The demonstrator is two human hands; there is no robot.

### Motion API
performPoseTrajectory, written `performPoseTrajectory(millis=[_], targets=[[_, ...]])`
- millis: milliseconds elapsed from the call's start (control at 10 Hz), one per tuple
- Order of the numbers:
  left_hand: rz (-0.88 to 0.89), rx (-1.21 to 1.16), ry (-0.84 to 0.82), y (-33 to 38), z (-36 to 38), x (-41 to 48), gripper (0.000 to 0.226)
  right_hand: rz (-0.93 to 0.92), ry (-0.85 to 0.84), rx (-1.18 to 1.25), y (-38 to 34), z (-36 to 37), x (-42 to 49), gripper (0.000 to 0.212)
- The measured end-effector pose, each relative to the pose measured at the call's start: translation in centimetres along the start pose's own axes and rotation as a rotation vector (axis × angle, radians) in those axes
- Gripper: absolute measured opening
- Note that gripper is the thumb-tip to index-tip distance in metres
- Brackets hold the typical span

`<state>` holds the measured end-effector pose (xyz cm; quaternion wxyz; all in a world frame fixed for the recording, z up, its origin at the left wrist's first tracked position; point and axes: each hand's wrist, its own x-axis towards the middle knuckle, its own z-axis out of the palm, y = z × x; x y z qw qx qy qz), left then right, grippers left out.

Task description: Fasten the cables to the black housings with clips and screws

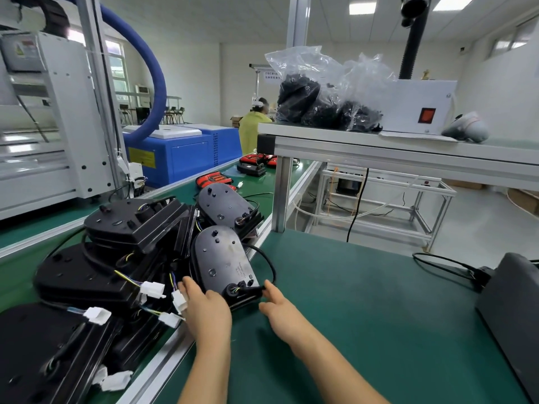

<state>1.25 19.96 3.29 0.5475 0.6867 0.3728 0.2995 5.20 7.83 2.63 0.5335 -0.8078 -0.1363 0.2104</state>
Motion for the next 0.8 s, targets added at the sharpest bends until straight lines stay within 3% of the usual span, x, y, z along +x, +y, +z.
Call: performPoseTrajectory(millis=[200, 300, 600, 800], targets=[[0.471, 0.553, -0.070, -0.2, -0.2, -2.0, 0.054, -0.023, 0.036, -0.038, 0.2, 0.3, 0.2, 0.061], [0.484, 0.739, -0.151, -0.8, 0.3, -2.3, 0.057, -0.021, 0.031, -0.044, 0.3, 0.3, 0.0, 0.062], [0.452, 0.864, -0.176, -0.5, 0.4, -2.4, 0.064, -0.001, -0.025, -0.102, 0.4, -0.9, -1.9, 0.059], [0.525, 0.943, -0.200, -0.4, 0.1, -2.6, 0.063, 0.050, 0.021, -0.442, 3.2, -5.3, -7.3, 0.052]])
